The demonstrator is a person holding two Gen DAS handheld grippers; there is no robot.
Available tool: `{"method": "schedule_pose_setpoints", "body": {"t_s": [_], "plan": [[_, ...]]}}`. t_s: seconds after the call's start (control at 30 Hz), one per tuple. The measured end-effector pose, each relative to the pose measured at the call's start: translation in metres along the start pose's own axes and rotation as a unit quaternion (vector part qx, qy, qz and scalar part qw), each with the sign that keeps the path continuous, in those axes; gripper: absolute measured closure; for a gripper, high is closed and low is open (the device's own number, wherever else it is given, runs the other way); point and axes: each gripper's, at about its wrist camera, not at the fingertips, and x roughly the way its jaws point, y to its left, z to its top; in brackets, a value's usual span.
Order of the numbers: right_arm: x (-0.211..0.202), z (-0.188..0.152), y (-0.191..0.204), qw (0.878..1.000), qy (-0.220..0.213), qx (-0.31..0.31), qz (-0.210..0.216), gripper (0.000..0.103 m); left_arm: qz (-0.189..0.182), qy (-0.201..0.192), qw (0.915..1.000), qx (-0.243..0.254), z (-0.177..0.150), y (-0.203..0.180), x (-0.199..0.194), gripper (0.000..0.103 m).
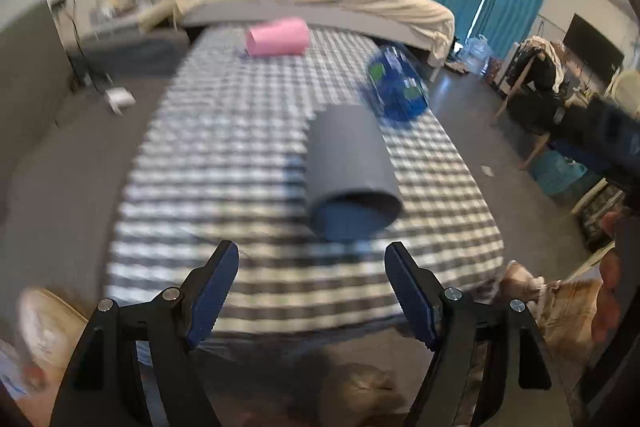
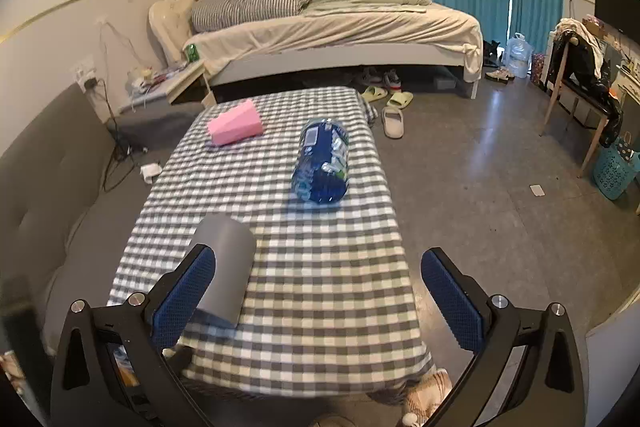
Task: Flip cup upside down
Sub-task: 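Carry the gray cup toward the right tool while the right tool closes on it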
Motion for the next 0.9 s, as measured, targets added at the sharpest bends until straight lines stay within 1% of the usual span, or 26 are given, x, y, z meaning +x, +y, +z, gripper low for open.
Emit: {"method": "schedule_pose_setpoints", "body": {"t_s": [0.07,0.1,0.13,0.2,0.27,0.33,0.4,0.5,0.6,0.73,0.83,0.9], "plan": [[-0.002,0.000,0.006,1.000,0.008,-0.008,0.000,0.000,0.023,-0.026,0.9994,-0.003,0.008,0.012,-0.014,0.022],[-0.003,-0.001,0.009,1.000,0.009,-0.011,0.002,0.000,0.029,-0.034,0.9990,-0.008,0.010,0.018,-0.017,0.013],[-0.003,-0.002,0.012,1.000,0.012,-0.017,0.004,0.000,0.040,-0.048,0.9978,-0.023,0.013,0.028,-0.023,0.011],[0.000,-0.003,0.019,0.999,0.022,-0.030,0.007,0.000,0.054,-0.063,0.9955,-0.046,0.018,0.045,-0.028,0.010],[0.005,-0.006,0.030,0.998,0.037,-0.047,0.001,0.000,0.067,-0.061,0.9939,-0.063,0.022,0.061,-0.026,0.010],[0.007,-0.008,0.037,0.998,0.041,-0.056,-0.005,0.000,0.077,-0.053,0.9936,-0.063,0.025,0.072,-0.017,0.010],[0.008,-0.008,0.044,0.997,0.044,-0.061,0.000,0.000,0.085,-0.051,0.9933,-0.059,0.027,0.079,-0.009,0.010],[0.017,-0.005,0.054,0.996,0.060,-0.064,0.004,0.000,0.084,-0.045,0.9948,-0.038,0.031,0.084,0.005,0.010],[0.033,-0.002,0.067,0.993,0.089,-0.079,0.005,0.000,0.061,-0.035,0.9973,-0.021,0.035,0.090,0.016,0.010],[0.064,0.009,0.080,0.986,0.135,-0.093,-0.003,0.000,0.036,-0.030,0.9983,-0.035,0.042,0.106,0.028,0.010],[0.086,0.015,0.090,0.982,0.157,-0.100,-0.006,0.000,0.034,-0.027,0.9982,-0.041,0.050,0.115,0.036,0.010],[0.101,0.017,0.097,0.978,0.174,-0.109,-0.016,0.000,0.037,-0.030,0.9980,-0.041,0.056,0.118,0.038,0.010]]}}
